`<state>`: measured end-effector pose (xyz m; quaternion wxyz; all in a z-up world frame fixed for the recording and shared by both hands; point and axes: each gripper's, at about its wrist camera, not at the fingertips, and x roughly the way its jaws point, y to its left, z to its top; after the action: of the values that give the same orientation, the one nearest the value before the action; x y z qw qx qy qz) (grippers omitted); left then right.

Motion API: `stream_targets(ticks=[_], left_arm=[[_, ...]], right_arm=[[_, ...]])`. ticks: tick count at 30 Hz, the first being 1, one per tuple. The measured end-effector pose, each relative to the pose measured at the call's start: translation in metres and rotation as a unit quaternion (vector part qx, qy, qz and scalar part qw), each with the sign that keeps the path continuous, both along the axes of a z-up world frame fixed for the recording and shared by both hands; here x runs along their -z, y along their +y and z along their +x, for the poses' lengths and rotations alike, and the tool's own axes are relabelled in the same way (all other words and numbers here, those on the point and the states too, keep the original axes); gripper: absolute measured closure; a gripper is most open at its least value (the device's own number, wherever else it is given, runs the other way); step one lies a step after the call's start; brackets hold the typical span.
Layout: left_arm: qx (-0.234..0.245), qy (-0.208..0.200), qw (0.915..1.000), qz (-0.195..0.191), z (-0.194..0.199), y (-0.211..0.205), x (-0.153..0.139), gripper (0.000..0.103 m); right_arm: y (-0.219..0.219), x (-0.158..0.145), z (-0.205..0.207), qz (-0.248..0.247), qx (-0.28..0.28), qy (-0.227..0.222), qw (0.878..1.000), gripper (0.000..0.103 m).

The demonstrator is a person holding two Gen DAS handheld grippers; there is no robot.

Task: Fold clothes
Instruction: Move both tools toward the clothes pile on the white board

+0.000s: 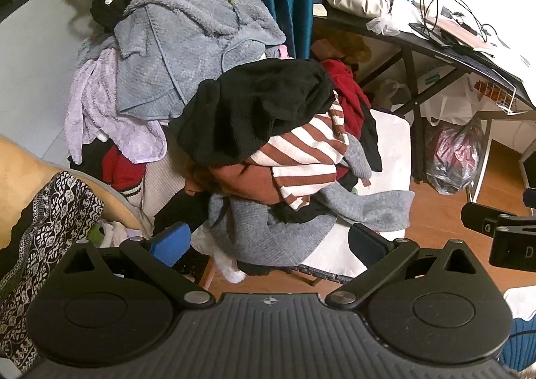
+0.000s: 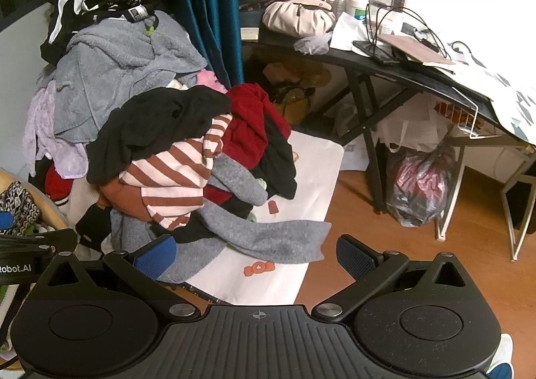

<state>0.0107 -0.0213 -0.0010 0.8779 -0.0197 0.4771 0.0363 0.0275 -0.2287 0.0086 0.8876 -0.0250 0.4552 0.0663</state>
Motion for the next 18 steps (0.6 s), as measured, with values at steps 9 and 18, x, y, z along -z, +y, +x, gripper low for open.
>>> stream_targets(ticks=[9,18], left_arm=[[-0.021,0.001,0.9998,0.004,0.002,-0.009,-0.001,0.001],[-0.041,0.000,0.9991,0.015,0.001,-0.016,-0.004,0.001]], right_arm=[[-0.001,0.000,0.005,0.008,-0.014,-0.001,1.000,0.001],[-0.004,0.000,0.014,0.015,-0.037,0.001,0.999,0.001]])
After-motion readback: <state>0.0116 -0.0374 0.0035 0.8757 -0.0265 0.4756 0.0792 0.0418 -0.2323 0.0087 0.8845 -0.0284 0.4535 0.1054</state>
